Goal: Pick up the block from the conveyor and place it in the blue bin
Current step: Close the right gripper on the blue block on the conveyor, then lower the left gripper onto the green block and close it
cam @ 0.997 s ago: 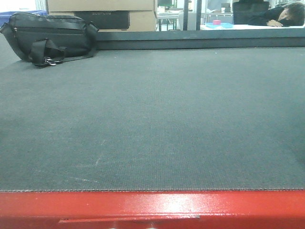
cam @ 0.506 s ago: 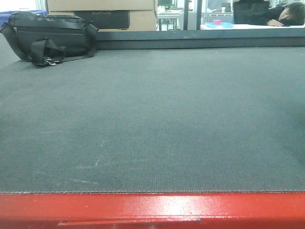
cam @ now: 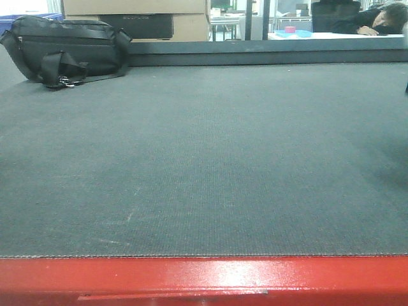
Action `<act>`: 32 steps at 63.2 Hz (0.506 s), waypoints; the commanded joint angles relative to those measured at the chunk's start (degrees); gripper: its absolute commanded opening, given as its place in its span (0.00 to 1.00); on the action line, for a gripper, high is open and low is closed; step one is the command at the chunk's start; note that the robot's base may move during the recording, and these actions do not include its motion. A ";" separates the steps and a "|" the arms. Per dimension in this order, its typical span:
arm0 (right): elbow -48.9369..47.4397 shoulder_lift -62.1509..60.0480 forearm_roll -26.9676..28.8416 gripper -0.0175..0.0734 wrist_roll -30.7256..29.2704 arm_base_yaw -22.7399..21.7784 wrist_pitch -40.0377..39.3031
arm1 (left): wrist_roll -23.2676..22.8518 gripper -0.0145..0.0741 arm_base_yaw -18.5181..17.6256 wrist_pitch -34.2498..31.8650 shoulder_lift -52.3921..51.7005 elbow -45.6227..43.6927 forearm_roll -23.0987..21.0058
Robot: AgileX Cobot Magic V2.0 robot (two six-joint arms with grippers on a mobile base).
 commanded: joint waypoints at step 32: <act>-1.79 1.87 -2.49 0.02 2.59 -0.13 2.92 | -8.73 0.04 2.18 8.00 3.63 -2.14 -0.68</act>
